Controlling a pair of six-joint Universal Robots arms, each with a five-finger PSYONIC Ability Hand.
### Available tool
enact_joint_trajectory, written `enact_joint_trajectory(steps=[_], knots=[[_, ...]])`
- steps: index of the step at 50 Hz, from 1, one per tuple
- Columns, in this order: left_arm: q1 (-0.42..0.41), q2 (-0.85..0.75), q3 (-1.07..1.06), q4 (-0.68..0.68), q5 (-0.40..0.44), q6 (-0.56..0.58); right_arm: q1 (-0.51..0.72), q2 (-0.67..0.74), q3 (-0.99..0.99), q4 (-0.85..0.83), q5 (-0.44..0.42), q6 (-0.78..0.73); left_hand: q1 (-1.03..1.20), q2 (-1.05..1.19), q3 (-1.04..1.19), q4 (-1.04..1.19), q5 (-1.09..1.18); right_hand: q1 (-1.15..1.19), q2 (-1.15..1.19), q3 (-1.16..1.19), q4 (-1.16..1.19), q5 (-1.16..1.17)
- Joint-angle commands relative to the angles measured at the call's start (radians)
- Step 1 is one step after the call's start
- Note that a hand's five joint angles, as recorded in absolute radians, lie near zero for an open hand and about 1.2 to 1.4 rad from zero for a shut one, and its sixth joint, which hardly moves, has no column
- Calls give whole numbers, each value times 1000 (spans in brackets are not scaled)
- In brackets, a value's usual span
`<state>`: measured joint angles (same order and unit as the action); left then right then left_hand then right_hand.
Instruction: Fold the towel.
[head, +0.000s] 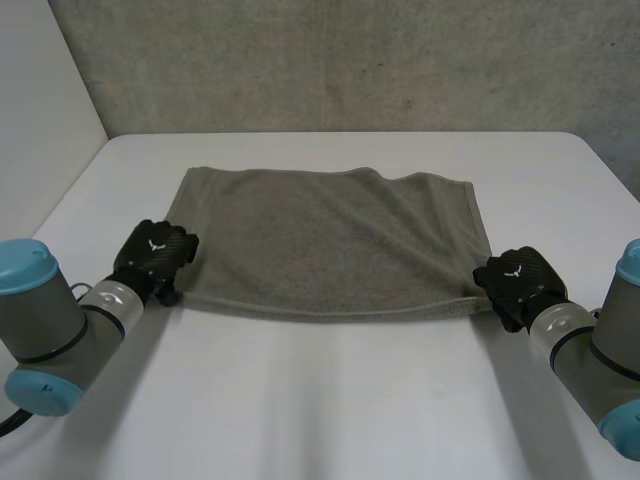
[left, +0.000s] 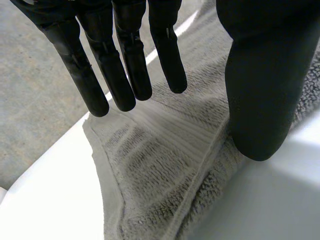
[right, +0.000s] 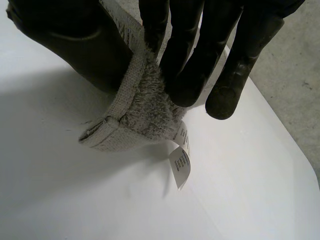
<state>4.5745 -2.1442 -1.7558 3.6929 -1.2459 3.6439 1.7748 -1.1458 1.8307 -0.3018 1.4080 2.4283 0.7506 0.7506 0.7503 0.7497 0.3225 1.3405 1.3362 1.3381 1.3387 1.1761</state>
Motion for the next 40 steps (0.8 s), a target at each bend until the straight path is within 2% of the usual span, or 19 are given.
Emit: enact_joint_trajectory(steps=[1, 4, 5, 7, 10, 12, 13, 15, 17, 18, 20, 21, 23, 25, 29, 32, 34, 36, 40], knots=[[1, 6, -13, 9, 0, -56, 0, 0, -1, 0, 0, 0, 106, 106, 106, 107, 359, 56, 60, 58, 58, 46], [1, 7, -19, 1, 2, -54, 0, 0, -1, 0, 0, 0, 103, 103, 103, 104, 356, 56, 60, 58, 58, 46], [-5, 160, -59, -184, -7, -58, -9, -109, -13, 36, 6, -18, 646, 646, 646, 647, 899, 56, 60, 58, 58, 46], [-2, 208, -74, -209, -7, -58, -18, -202, -21, 107, -6, -21, 646, 646, 646, 647, 899, 56, 60, 58, 58, 46], [1, 303, -116, -260, -7, -54, -29, -241, -39, 173, -20, -26, 646, 646, 646, 647, 899, 56, 60, 58, 58, 46], [3, 348, -140, -289, -6, -51, -69, -285, -85, 361, -64, -66, 646, 646, 646, 647, 899, 56, 60, 58, 58, 46], [1, 394, -165, -322, -6, -50, -69, -285, -85, 362, -64, -66, 646, 646, 646, 647, 899, 56, 60, 58, 58, 46], [0, 438, -191, -357, -4, -45, -124, -298, -111, 591, -127, -148, 646, 646, 646, 647, 899, 56, 60, 58, 58, 46], [1, 533, -243, -439, -3, -25, -155, -301, -108, 697, -159, -211, 646, 646, 646, 647, 899, 56, 60, 58, 58, 46], [1, 534, -243, -439, -3, -25, -155, -301, -108, 698, -159, -212, 646, 646, 646, 647, 899, 56, 60, 58, 58, 46], [3, 621, -284, -531, 0, 11, -213, -311, -90, 879, -217, -352, 646, 646, 646, 647, 899, 56, 60, 58, 58, 46], [3, 621, -284, -531, 0, 12, -213, -311, -90, 880, -218, -353, 646, 646, 646, 647, 899, 56, 60, 58, 58, 46], [6, 658, -300, -577, 2, 36, -257, -330, -82, 999, -250, -466, 646, 646, 646, 647, 899, 56, 60, 58, 58, 46], [12, 713, -323, -635, 5, 74, -276, -342, -90, 1012, -264, -492, 646, 646, 646, 647, 899, 56, 60, 58, 58, 46], [12, 719, -321, -636, 5, 84, -296, -351, -123, 983, -279, -479, 646, 646, 646, 647, 899, 56, 60, 58, 58, 46], [14, 709, -304, -576, 5, 74, -301, -334, -163, 937, -288, -417, 646, 646, 646, 647, 899, 56, 60, 58, 58, 46], [4, 676, -287, -524, 5, 67, -290, -261, -206, 876, -278, -349, 646, 646, 646, 647, 899, 56, 60, 58, 58, 46], [-37, 546, -228, -396, -4, 24, -282, -215, -243, 844, -264, -316, 646, 646, 646, 647, 899, 56, 60, 58, 58, 46], [-92, 422, -125, -304, -14, -30, -232, -135, -317, 799, -219, -242, 646, 646, 646, 647, 899, 56, 60, 58, 58, 46]])
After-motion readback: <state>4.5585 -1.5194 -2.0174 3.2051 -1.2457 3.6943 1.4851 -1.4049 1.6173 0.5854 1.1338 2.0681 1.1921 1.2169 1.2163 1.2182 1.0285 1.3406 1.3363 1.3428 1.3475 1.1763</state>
